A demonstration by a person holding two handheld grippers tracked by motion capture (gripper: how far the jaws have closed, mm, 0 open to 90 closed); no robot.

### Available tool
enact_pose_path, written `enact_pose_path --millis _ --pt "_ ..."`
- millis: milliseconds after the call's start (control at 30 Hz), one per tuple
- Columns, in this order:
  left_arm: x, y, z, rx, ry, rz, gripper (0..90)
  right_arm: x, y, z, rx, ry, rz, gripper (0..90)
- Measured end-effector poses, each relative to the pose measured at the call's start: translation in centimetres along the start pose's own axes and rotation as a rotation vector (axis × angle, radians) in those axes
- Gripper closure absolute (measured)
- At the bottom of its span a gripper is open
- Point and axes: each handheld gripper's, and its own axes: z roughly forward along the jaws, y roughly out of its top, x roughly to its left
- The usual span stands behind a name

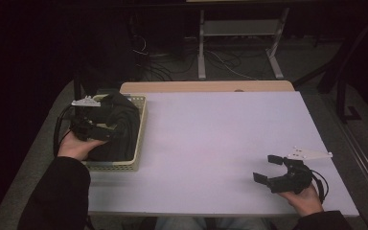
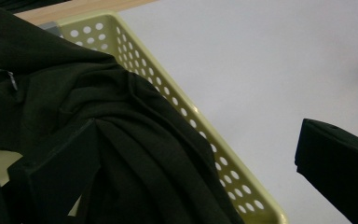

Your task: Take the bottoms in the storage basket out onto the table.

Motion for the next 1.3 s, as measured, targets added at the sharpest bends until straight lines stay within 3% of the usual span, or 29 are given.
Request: enact_pose_path --millis 567,800,1300 --pt "1.9 1.1 1.6 0.035 0.027 -0.026 0.0 0.0 -0.1 0.0 0.008 -0.003 0.0 0.0" --pt "2.6 1.1 2.5 0.037 0.035 -0.063 0.0 0.0 -0.2 0.0 0.012 -0.002 -0.001 0.0" --pt "3.3 1.9 4.8 0.089 0.056 -0.068 0.0 0.0 -0.2 -0.1 0.012 -0.002 -0.001 0.1"
